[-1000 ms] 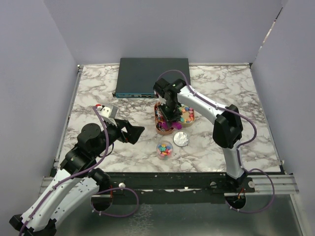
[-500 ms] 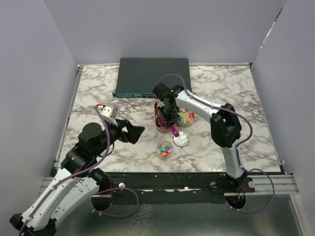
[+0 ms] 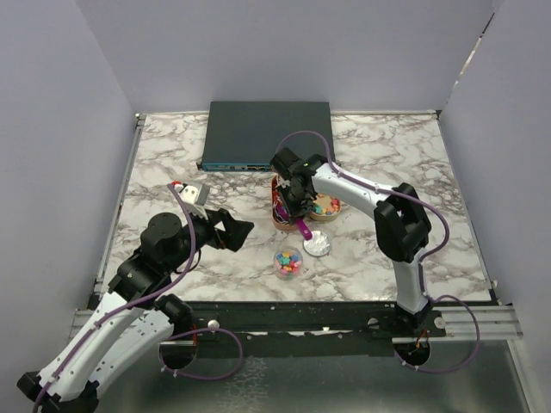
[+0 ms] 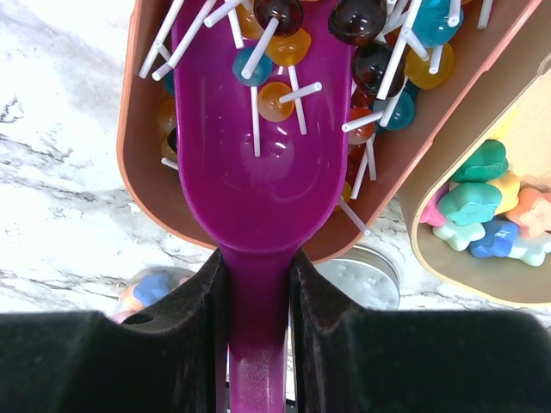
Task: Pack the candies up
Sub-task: Scoop the fake candies from the storage box.
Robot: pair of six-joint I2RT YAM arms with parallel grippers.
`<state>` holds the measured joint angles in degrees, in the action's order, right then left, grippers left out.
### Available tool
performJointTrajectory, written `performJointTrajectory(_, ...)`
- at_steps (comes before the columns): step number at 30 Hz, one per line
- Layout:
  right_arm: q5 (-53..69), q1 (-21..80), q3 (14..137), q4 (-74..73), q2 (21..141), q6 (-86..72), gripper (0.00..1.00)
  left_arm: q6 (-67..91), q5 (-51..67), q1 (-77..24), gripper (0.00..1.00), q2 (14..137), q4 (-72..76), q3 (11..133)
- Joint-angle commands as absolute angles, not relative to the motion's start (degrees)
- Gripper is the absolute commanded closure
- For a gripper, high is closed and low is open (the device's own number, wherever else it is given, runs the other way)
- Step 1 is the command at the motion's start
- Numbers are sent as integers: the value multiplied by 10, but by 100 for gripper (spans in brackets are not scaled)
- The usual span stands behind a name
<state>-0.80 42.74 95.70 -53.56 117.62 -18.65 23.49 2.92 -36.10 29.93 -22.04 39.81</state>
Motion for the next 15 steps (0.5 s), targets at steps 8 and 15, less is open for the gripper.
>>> performJointTrajectory(8,-72,424,876,-425,1121,-194,99,231,19,-352,1,309,-222,403)
performJointTrajectory(15,-74,424,842,-390,1093,-196,99,231,21,-349,1,318,-222,403)
